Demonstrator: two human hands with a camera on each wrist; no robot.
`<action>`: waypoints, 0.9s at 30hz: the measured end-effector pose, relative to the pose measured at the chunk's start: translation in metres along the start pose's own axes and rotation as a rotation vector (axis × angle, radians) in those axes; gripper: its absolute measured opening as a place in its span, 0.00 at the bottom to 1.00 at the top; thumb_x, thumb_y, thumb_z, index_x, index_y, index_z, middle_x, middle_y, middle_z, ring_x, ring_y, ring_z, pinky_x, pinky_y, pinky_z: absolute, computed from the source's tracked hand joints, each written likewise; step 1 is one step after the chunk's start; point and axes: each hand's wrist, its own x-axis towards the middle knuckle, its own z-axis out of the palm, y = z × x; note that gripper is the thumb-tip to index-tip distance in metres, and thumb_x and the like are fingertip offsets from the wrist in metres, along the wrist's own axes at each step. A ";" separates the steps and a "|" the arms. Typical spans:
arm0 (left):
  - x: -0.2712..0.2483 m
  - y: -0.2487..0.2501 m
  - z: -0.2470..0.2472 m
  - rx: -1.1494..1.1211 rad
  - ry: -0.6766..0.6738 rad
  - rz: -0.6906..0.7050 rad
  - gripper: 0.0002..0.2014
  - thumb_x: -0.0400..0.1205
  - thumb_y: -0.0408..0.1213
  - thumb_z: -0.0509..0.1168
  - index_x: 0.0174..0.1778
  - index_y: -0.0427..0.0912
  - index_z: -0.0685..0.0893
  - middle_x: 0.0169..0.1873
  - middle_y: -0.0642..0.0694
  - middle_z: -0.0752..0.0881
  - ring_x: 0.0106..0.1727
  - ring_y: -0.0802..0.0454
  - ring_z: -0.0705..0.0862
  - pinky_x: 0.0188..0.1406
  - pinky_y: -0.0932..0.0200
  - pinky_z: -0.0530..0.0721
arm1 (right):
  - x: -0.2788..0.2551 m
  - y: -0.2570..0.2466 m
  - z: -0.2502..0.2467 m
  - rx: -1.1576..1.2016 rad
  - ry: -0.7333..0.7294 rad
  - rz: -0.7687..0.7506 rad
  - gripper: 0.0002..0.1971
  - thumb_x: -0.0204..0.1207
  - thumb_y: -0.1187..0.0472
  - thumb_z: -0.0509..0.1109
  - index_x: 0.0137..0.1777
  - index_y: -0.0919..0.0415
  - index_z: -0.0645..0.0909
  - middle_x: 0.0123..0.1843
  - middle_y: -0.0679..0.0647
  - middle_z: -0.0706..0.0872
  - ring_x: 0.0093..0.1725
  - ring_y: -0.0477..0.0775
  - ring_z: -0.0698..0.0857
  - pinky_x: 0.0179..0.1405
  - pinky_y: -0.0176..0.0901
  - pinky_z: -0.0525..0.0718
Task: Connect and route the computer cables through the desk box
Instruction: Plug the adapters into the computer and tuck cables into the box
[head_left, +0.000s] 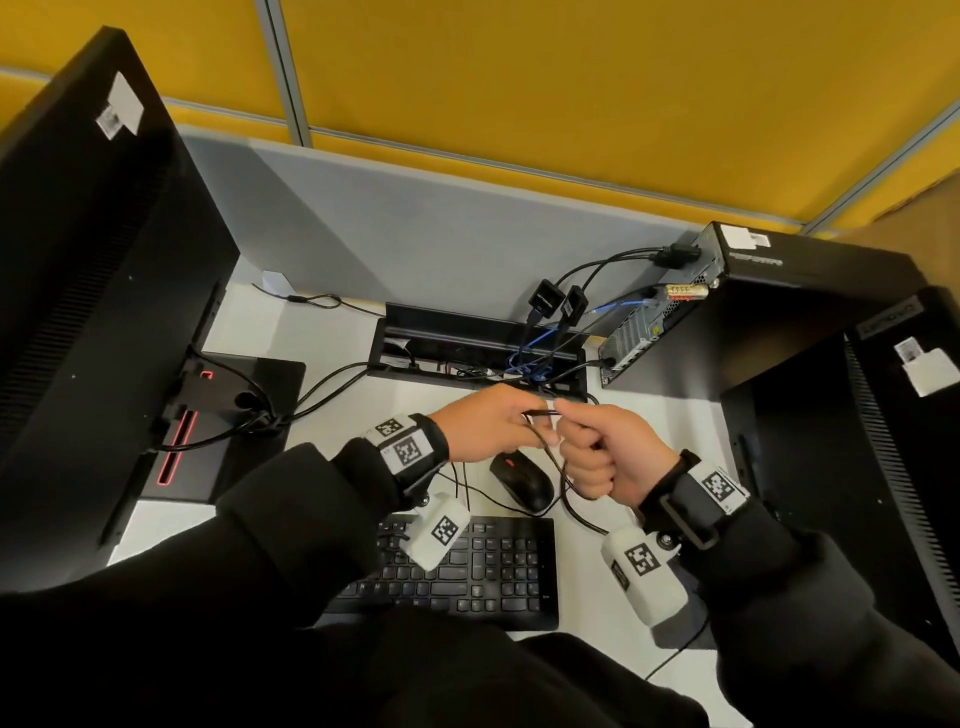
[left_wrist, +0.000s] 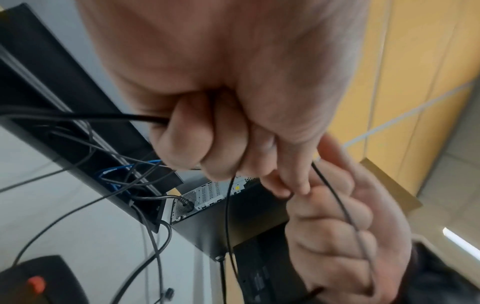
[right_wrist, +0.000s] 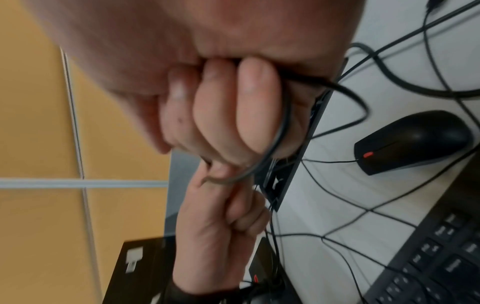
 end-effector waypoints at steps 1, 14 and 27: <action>-0.001 0.003 -0.002 -0.060 0.025 -0.053 0.12 0.88 0.38 0.67 0.49 0.29 0.81 0.30 0.51 0.75 0.26 0.59 0.67 0.27 0.63 0.69 | 0.001 0.000 -0.005 0.040 0.076 -0.032 0.26 0.85 0.48 0.63 0.30 0.54 0.55 0.22 0.51 0.56 0.20 0.50 0.55 0.19 0.37 0.57; -0.029 -0.048 -0.054 -0.279 -0.042 -0.283 0.24 0.80 0.37 0.77 0.72 0.56 0.83 0.26 0.51 0.65 0.28 0.51 0.58 0.30 0.50 0.52 | 0.017 0.003 -0.022 0.408 0.214 -0.010 0.16 0.90 0.50 0.56 0.39 0.52 0.71 0.21 0.44 0.58 0.15 0.43 0.56 0.13 0.30 0.53; 0.002 -0.003 -0.075 0.186 0.383 -0.442 0.17 0.90 0.48 0.58 0.45 0.40 0.83 0.26 0.48 0.75 0.23 0.53 0.70 0.21 0.61 0.68 | 0.027 -0.011 0.024 -0.057 0.242 -0.001 0.21 0.87 0.59 0.59 0.29 0.55 0.65 0.27 0.63 0.81 0.25 0.62 0.82 0.37 0.60 0.91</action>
